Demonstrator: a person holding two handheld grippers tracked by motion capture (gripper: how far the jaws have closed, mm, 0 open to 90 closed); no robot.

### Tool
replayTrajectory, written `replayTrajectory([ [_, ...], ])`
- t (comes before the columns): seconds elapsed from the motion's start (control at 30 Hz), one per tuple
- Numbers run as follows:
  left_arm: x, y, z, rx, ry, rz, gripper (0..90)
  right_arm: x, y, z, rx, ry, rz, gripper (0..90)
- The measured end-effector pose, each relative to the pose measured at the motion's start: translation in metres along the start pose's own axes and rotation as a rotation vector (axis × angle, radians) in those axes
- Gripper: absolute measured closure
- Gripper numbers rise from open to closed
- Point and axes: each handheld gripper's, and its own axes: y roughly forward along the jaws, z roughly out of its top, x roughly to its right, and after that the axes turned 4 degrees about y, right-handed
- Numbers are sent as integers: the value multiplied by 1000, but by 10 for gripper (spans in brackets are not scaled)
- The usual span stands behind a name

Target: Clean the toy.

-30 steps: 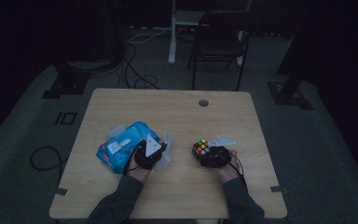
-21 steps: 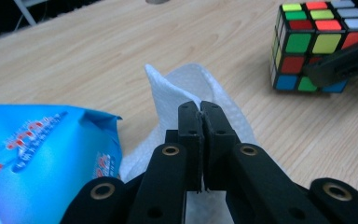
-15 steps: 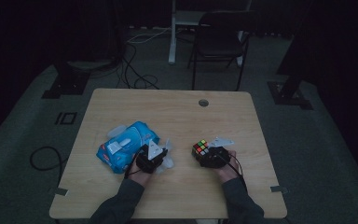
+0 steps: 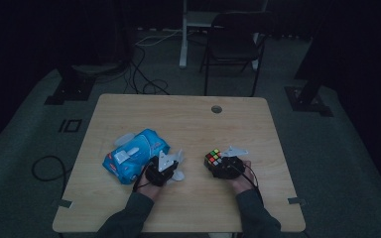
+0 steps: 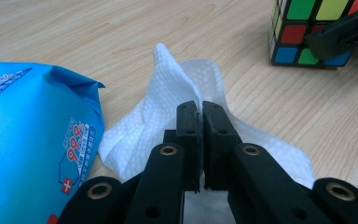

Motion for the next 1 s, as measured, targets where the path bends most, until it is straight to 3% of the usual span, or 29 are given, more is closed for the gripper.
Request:
replayTrajectory([
  [0.23,0,0,0,-2,1,0,866,-3,0,-1,-1,-29,-16,344],
  [0.73,0,-1,0,7,-12,1,833,-3,2,-3,-10,-42,-8,332],
  [1.0,-2,-4,1,16,-25,7,748,-6,-1,-2,4,-57,0,216],
])
